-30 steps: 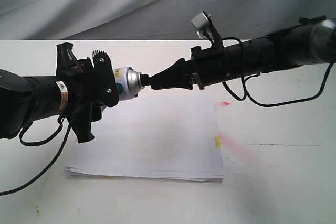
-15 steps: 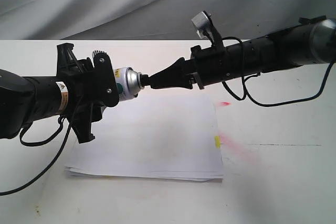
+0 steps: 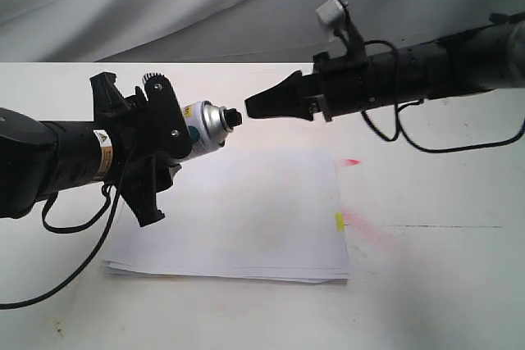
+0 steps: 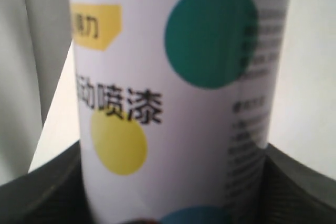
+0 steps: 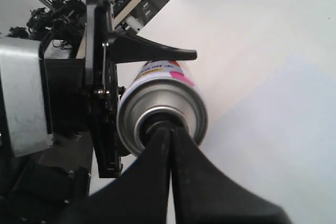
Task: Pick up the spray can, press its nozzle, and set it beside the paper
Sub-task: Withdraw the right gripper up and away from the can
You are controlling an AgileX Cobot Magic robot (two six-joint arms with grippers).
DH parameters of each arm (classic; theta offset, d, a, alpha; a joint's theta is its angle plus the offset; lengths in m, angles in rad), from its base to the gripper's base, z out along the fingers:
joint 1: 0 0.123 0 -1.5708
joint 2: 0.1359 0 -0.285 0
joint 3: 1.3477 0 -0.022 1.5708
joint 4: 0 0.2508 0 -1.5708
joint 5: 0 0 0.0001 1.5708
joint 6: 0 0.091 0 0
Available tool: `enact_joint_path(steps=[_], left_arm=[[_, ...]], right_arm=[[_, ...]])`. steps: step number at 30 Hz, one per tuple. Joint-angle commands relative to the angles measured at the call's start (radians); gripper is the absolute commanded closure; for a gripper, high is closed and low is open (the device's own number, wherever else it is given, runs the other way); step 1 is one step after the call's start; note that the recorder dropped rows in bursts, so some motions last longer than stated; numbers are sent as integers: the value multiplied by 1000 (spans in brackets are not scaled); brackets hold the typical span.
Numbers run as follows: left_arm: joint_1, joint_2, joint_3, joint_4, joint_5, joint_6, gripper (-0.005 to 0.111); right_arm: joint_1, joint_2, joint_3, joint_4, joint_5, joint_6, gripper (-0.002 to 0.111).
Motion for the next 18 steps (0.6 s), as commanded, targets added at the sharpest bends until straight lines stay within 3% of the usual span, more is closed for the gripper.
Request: enact_joint_path(steps=[1,8,18], left_arm=[[-8,-10,-13,8,-5,-65,107],[-3,-10,-13,8,-5,-107,107],[-3,-12,-23,8,15,-202,107]], right_arm=[[-122,-128,-4,-140,13,35,108],[-280,-243,25,-203,-6,75,108],[-295,-275,130,-224,-25,80,108]])
